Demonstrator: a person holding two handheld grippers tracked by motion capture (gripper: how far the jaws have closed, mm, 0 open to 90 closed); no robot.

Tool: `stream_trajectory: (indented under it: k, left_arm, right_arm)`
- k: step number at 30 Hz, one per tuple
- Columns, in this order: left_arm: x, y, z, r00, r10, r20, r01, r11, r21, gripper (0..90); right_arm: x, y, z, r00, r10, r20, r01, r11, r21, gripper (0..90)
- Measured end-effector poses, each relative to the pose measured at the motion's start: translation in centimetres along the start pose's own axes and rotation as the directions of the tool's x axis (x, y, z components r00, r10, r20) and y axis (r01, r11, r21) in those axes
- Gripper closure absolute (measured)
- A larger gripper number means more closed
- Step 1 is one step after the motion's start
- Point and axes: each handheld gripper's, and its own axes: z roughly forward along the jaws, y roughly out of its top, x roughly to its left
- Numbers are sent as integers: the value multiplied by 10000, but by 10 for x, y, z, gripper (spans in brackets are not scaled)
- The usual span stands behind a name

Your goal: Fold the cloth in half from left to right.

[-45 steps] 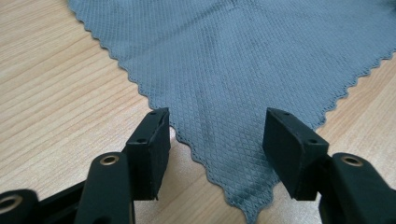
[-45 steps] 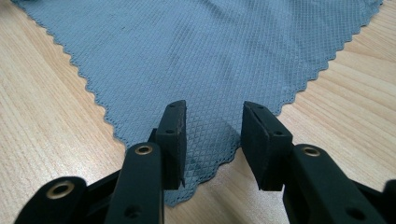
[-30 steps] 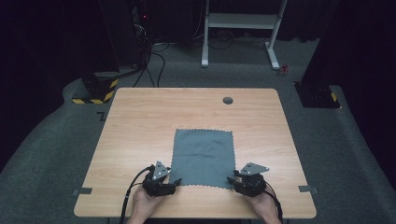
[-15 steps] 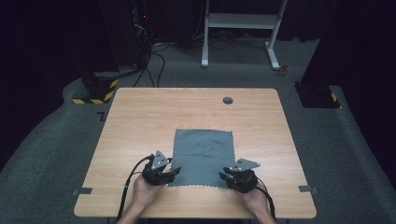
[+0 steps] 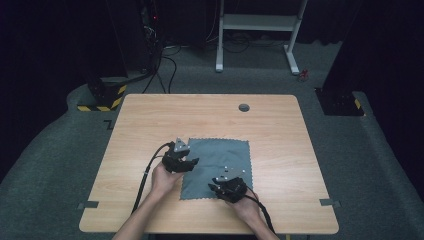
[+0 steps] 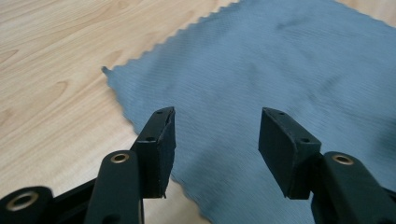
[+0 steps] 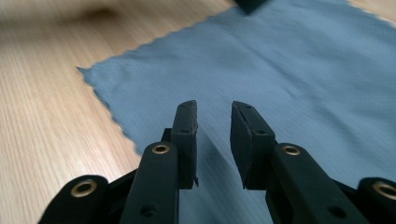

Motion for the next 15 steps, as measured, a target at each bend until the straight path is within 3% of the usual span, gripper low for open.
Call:
stream_trajectory:
  k: [1, 5, 11, 15]
  left_arm:
    - [7, 3, 6, 9989, -469, -19, 469, 9988, -166, 474]
    - [14, 8, 15, 9981, -504, -355, 509, 9986, 144, 475]
    - [21, 16, 27, 9960, -609, -660, 624, 9978, 213, 482]
    - [28, 20, 36, 9931, -615, -996, 683, 9954, 665, 495]
  right_arm:
    - [6, 5, 7, 9998, -147, -131, 148, 9999, 29, 720]
    - [19, 13, 19, 9983, -474, -351, 476, 9988, 54, 727]
    - [31, 20, 32, 9954, -804, -522, 810, 9967, 110, 727]
    - [47, 26, 41, 9905, -1105, -817, 1116, 9937, 80, 721]
